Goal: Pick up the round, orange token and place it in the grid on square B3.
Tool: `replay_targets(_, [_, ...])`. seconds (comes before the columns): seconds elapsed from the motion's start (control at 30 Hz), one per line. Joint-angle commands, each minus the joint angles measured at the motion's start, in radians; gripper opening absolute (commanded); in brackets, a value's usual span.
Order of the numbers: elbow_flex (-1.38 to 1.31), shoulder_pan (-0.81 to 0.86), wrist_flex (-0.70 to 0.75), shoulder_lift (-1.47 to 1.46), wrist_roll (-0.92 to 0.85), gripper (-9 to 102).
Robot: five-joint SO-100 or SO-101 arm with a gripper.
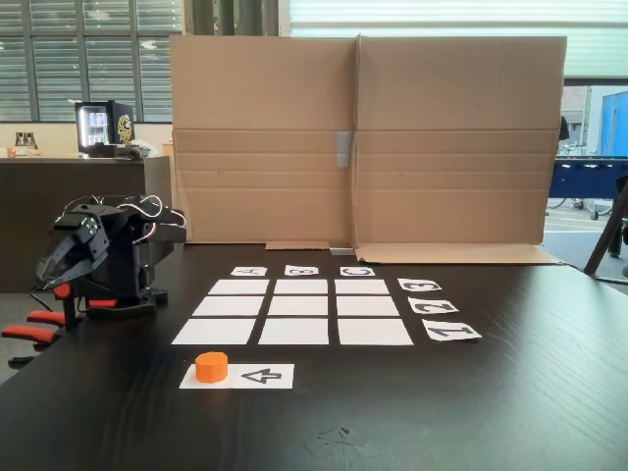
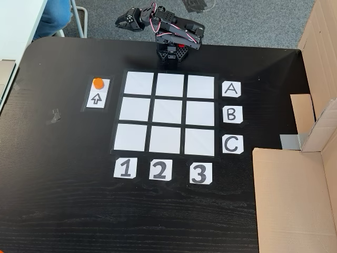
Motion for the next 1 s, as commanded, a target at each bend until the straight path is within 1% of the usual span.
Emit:
replay_targets(0.0, [-0.003, 0.048, -0.009, 0.009, 0.015, -1])
replay_targets(0.97, [-0.018, 0.051, -0.006, -0.017, 0.011, -1])
